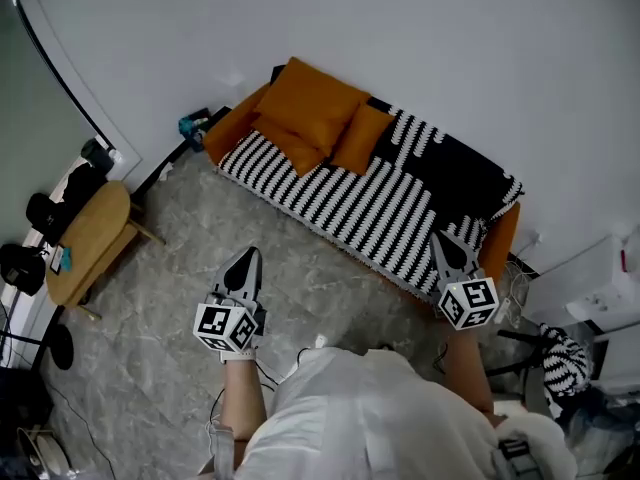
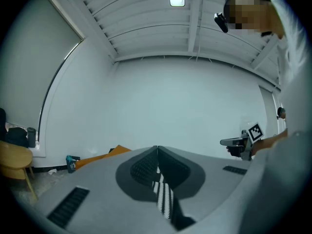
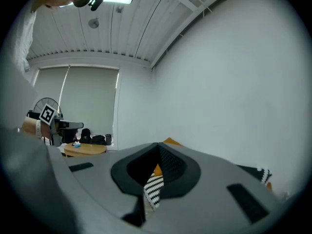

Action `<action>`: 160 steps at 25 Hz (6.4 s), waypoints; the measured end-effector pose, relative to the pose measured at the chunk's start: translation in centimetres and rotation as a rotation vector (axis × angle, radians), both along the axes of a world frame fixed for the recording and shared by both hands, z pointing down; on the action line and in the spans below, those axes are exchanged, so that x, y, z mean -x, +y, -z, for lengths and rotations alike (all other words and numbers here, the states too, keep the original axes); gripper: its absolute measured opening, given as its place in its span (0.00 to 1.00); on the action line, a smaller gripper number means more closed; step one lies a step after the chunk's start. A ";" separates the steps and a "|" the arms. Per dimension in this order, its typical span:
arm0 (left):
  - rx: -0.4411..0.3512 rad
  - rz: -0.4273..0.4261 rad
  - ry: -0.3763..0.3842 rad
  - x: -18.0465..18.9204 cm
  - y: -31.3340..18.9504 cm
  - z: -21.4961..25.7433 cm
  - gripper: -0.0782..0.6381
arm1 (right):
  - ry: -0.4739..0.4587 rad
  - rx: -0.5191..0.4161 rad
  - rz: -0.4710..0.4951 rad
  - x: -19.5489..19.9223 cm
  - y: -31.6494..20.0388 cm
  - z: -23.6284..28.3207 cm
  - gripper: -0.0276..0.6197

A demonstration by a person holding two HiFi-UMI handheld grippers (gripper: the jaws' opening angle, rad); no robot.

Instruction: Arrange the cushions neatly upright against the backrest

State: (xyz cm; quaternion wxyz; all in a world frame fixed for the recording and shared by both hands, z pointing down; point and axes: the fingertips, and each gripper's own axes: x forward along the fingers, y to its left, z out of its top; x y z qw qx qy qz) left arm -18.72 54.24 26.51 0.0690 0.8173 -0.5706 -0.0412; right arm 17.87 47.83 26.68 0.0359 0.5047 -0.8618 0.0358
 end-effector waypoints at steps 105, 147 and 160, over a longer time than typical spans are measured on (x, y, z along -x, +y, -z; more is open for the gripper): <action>0.407 -0.484 -0.047 -15.3 -65.9 -26.8 0.13 | -0.208 0.750 -0.126 6.0 -64.3 -42.2 0.34; 0.414 -0.744 -0.082 -29.9 -62.4 -25.6 0.13 | 0.163 0.716 -0.036 -3.7 -58.7 -39.4 0.06; 0.416 -0.960 -0.092 -47.8 -55.2 -25.3 0.13 | 0.217 0.702 -0.189 -24.8 -48.0 -36.1 0.06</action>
